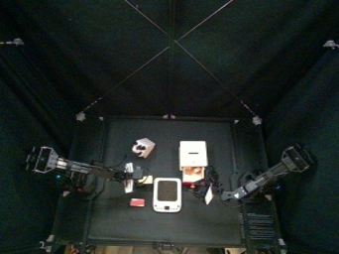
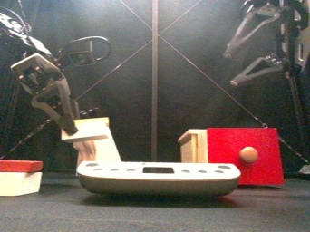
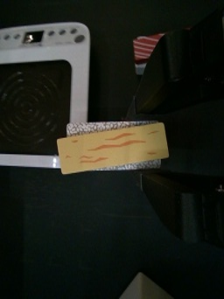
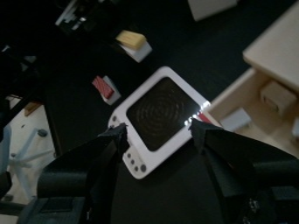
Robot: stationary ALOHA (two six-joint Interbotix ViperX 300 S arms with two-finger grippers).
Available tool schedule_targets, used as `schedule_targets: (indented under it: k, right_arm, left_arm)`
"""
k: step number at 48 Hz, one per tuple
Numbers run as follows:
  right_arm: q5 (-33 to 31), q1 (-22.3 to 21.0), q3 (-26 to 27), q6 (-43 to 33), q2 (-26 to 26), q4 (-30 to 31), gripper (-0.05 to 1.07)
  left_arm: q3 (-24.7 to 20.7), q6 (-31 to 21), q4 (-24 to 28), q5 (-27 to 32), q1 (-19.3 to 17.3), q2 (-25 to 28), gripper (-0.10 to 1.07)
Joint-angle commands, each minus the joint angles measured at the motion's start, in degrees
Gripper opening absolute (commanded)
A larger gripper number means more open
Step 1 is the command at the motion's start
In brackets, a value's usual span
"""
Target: Hand over egg sushi
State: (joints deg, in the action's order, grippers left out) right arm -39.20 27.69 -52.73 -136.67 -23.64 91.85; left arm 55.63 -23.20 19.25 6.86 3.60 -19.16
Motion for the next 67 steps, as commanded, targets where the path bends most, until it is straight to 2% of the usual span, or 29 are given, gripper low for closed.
schedule_targets:
  k: [1,13,20,30,37,46,67]
  right_arm:
    - [-0.09,-1.32,1.67,0.09,0.62,3.87,0.92]
    - [-0.09,-3.08,4.22,0.00,4.57,7.47,0.92]
    - [0.00,-3.16,5.80,0.00,6.24,9.49,0.92]
    - [-0.09,-3.69,9.40,-0.09,8.79,9.93,0.93]
    - [-0.09,-3.87,11.95,0.00,10.81,13.10,0.93]
    - [0.53,-3.87,13.71,-0.09,13.27,18.02,0.93]
    - [0.70,-4.92,16.44,0.18,16.79,20.21,0.93]
  left_arm:
    - [-2.11,0.09,-0.97,-3.52,0.18,-0.09,0.60]
    - [-3.69,0.18,-0.97,-13.54,0.53,-0.18,0.60]
    - [-4.48,0.26,-0.09,-17.40,0.79,-0.09,0.60]
    - [-5.01,0.44,4.22,-21.80,1.14,0.44,0.60]
    - [-5.19,0.26,8.79,-24.79,1.76,1.32,0.60]
    - [-5.89,0.26,9.84,-25.84,1.76,1.85,0.60]
    - [-6.06,0.35,9.84,-26.10,1.85,2.37,0.60]
